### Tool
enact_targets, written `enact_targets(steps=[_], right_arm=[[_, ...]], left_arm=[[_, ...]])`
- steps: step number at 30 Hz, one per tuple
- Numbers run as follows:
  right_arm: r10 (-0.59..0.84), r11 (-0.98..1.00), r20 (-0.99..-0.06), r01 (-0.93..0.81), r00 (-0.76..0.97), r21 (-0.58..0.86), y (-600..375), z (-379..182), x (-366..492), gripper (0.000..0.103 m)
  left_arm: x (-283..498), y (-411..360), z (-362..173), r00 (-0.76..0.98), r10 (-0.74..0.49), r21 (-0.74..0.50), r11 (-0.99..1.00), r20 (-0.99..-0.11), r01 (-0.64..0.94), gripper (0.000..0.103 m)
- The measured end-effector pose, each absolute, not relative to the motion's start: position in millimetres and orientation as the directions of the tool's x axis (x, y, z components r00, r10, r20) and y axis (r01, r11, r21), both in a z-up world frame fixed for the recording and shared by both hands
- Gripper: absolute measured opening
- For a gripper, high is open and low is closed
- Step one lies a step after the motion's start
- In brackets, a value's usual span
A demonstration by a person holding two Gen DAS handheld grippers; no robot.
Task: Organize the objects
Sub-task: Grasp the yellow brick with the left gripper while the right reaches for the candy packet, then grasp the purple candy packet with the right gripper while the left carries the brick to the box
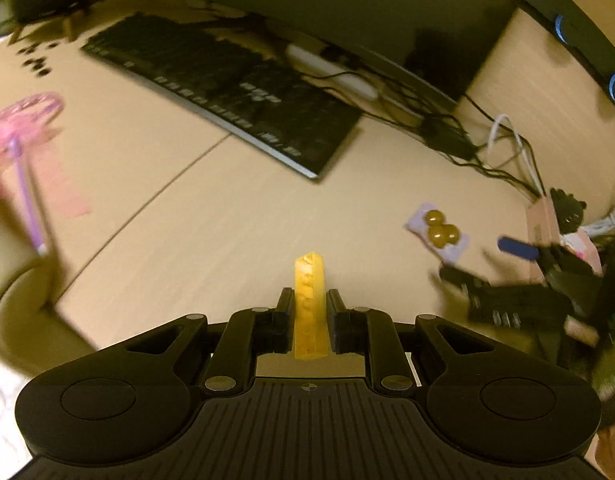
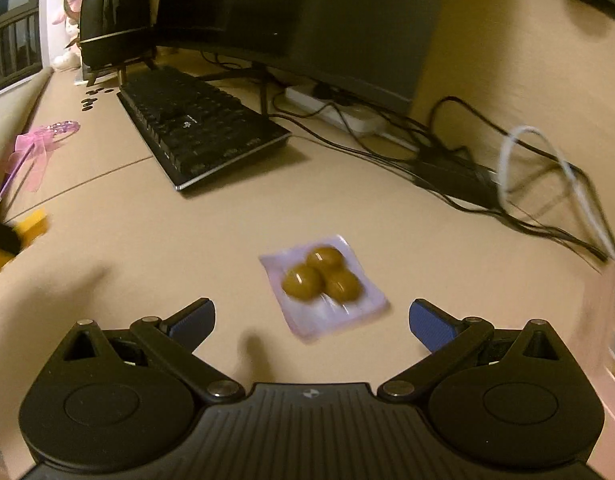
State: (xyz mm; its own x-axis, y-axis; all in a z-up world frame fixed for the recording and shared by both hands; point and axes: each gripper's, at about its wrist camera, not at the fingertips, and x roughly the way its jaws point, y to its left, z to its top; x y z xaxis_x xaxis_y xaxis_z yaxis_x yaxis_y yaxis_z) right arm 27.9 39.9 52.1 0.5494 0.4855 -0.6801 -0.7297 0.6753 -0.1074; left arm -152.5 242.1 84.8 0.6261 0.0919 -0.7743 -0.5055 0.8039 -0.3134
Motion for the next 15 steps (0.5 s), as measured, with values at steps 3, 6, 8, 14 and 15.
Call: enact_targets(steps=[3,6,8,14,15], right_arm=[[0.481,0.671,-0.694,-0.734,0.536,-0.103,61,44,47,0.103],[0.456,0.699,-0.72,-0.711,0.522,-0.073,70,34,70,0.103],[0.437,0.74,-0.741,-0.673,0.509,-0.026,67,30,85,0.103],[0.437,0.736,-0.764,-0.677,0.474,0.001,67,30,84,0.089],[0.438,0.726,-0.762,-0.687,0.478,-0.014,68,32,79,0.08]], left_arm=[[-164,249,81,0.617,0.091,-0.318,0.792,-0.781,-0.521,0.019],[-173,256,79,0.624,0.077,-0.339,0.785,-0.777,-0.519,0.019],[-176,260,79,0.637,0.062,-0.359,0.782,-0.769,-0.509,0.019],[-163,261,76,0.645,0.004,-0.374,0.812,-0.764,-0.448,0.019],[-159,259,76,0.643,-0.011,-0.372,0.823,-0.766,-0.429,0.019]])
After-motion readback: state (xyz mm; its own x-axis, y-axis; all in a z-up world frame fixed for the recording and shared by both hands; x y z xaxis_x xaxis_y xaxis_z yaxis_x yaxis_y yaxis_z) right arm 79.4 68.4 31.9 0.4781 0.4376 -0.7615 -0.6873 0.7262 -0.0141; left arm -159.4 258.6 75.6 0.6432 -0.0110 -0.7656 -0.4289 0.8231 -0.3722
